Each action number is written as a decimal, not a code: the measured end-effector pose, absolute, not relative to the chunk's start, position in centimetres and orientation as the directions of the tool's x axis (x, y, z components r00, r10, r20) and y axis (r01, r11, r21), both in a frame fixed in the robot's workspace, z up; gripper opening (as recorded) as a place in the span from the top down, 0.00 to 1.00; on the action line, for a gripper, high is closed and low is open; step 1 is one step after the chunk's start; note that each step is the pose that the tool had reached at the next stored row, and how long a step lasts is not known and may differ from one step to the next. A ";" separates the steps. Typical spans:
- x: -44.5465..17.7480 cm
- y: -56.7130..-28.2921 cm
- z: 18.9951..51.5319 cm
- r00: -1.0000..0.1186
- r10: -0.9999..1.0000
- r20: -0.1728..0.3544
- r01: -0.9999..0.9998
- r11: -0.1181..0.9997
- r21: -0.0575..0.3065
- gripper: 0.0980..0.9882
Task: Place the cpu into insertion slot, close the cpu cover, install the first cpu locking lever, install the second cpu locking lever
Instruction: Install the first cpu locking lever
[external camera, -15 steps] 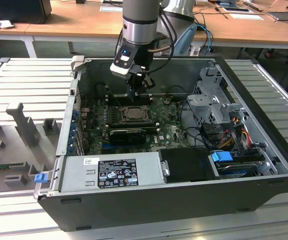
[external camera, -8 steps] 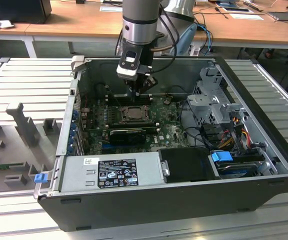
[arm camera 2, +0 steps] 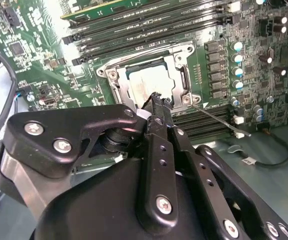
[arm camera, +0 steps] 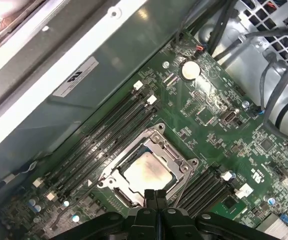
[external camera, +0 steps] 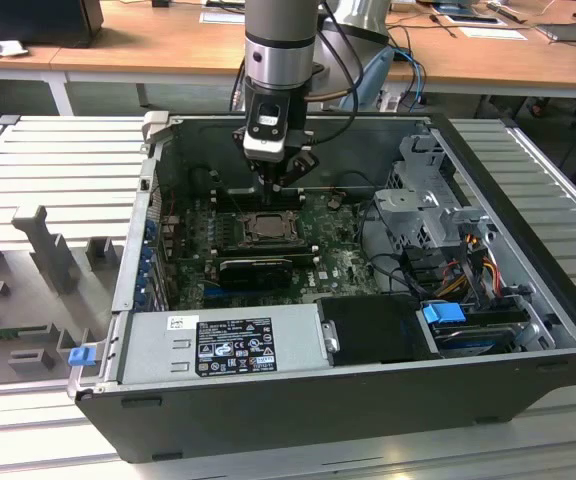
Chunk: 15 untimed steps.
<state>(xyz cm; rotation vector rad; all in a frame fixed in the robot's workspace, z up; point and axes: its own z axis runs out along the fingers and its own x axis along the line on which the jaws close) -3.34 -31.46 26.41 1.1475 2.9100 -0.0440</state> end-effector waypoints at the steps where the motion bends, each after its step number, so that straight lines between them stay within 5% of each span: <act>1: -3.3 -31.5 26.4 -0.737 0.675 -0.023 0.676 0.737 -0.021 0.99; 15: -3.3 -31.5 26.4 -0.868 0.496 -0.023 0.496 0.868 -0.021 0.99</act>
